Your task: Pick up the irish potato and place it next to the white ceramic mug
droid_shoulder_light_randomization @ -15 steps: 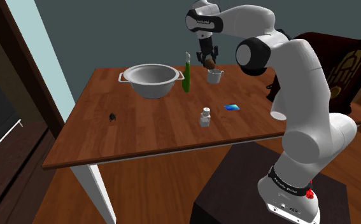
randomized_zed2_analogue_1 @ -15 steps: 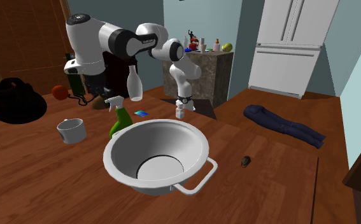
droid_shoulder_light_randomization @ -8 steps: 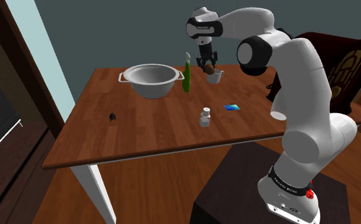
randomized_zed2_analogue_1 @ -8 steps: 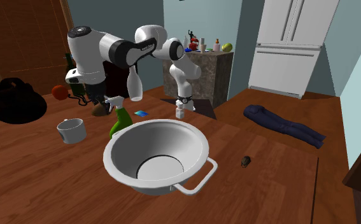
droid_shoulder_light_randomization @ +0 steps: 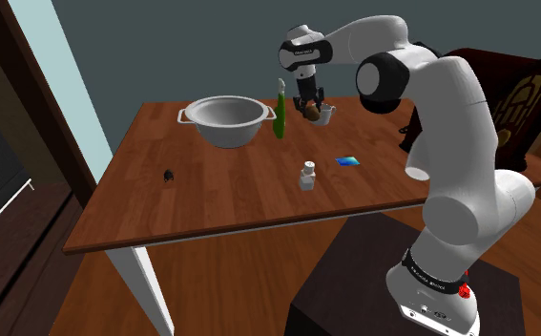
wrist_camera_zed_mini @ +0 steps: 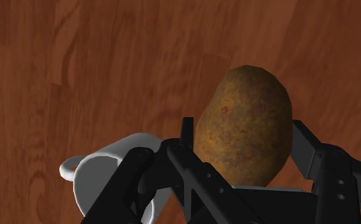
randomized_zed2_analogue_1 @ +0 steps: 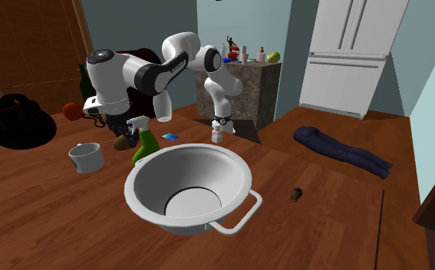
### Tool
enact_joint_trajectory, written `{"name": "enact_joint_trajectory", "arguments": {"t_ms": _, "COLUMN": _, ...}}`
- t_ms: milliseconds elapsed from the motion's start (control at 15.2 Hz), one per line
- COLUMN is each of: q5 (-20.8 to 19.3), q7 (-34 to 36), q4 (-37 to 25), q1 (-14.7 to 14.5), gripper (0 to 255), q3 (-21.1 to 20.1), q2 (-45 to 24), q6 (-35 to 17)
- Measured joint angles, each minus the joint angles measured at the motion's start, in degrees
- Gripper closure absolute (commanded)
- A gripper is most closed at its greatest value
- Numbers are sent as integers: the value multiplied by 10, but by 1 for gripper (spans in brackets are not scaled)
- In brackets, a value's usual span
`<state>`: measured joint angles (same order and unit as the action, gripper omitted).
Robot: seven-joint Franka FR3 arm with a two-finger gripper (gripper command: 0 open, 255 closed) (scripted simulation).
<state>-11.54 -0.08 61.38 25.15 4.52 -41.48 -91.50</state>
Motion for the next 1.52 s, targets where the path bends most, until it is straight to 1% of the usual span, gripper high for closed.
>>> {"name": "enact_joint_trajectory", "arguments": {"t_ms": 660, "q5": -1, "q7": 14, "q4": 61, "q1": 1, "gripper": 255, "q3": -1, "q2": -10, "q6": -69}}
{"name": "enact_joint_trajectory", "arguments": {"t_ms": 1122, "q5": -1, "q7": 17, "q4": 66, "q1": 1, "gripper": 255, "q3": -1, "q2": -13, "q6": -77}}
{"name": "enact_joint_trajectory", "arguments": {"t_ms": 1188, "q5": -1, "q7": 17, "q4": 66, "q1": 1, "gripper": 0, "q3": -1, "q2": -13, "q6": -77}}
{"name": "enact_joint_trajectory", "arguments": {"t_ms": 1518, "q5": -1, "q7": 17, "q4": 66, "q1": 1, "gripper": 0, "q3": -1, "q2": -13, "q6": -77}}
